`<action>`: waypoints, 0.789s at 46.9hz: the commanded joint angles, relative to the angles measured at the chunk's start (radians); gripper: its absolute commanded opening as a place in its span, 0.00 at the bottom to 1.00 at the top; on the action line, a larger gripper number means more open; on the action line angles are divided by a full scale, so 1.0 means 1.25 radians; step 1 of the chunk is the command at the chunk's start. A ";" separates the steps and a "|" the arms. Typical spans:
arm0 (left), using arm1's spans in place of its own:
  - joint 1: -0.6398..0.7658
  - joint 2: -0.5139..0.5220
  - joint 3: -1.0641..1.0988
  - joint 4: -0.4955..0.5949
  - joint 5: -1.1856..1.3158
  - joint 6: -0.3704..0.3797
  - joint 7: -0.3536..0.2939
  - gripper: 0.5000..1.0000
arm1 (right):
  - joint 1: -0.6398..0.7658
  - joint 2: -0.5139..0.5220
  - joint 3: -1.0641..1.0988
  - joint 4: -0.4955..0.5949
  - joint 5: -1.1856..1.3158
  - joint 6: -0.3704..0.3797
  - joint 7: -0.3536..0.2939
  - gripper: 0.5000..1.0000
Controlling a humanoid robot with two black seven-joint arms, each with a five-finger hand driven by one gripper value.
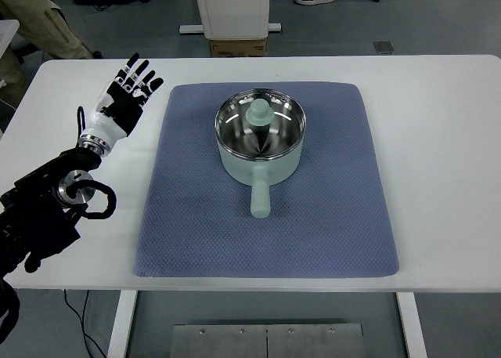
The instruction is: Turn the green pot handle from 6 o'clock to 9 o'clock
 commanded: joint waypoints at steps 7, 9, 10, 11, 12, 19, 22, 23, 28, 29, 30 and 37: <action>-0.004 0.015 0.000 -0.001 0.000 -0.004 0.000 1.00 | 0.000 0.000 0.000 0.000 0.000 0.000 0.000 1.00; -0.006 0.020 0.000 -0.001 0.000 -0.005 0.000 1.00 | 0.000 0.000 0.000 0.000 0.000 0.000 0.000 1.00; -0.006 0.023 0.001 -0.001 0.000 -0.005 0.000 1.00 | 0.000 0.000 0.001 0.000 0.000 0.000 0.000 1.00; -0.007 0.026 0.000 -0.003 0.000 -0.007 0.000 1.00 | 0.000 0.000 0.000 0.000 0.000 0.000 0.000 1.00; -0.007 0.029 0.001 -0.004 0.001 -0.010 0.000 1.00 | 0.000 0.000 0.000 0.000 0.000 0.000 0.000 1.00; -0.016 0.066 0.000 -0.031 0.028 -0.023 0.000 1.00 | 0.000 0.000 0.000 0.000 0.000 0.000 0.000 1.00; -0.024 0.081 0.001 -0.053 0.041 -0.021 0.000 1.00 | 0.000 0.000 0.000 0.000 0.000 0.000 0.000 1.00; -0.026 0.087 0.001 -0.060 0.044 -0.021 0.000 1.00 | 0.000 0.000 0.000 0.000 0.000 0.000 0.000 1.00; -0.028 0.118 0.001 -0.108 0.066 -0.020 0.000 1.00 | 0.000 0.000 0.000 0.000 0.000 0.000 0.000 1.00; -0.028 0.124 0.001 -0.118 0.071 -0.020 0.000 1.00 | 0.000 0.000 0.001 0.000 0.000 0.000 0.000 1.00; -0.031 0.130 0.001 -0.126 0.077 -0.020 0.000 1.00 | 0.000 0.000 0.000 0.000 0.000 0.000 0.000 1.00; -0.045 0.161 0.001 -0.182 0.128 -0.016 0.000 1.00 | 0.000 0.000 0.000 0.000 0.000 0.000 0.000 1.00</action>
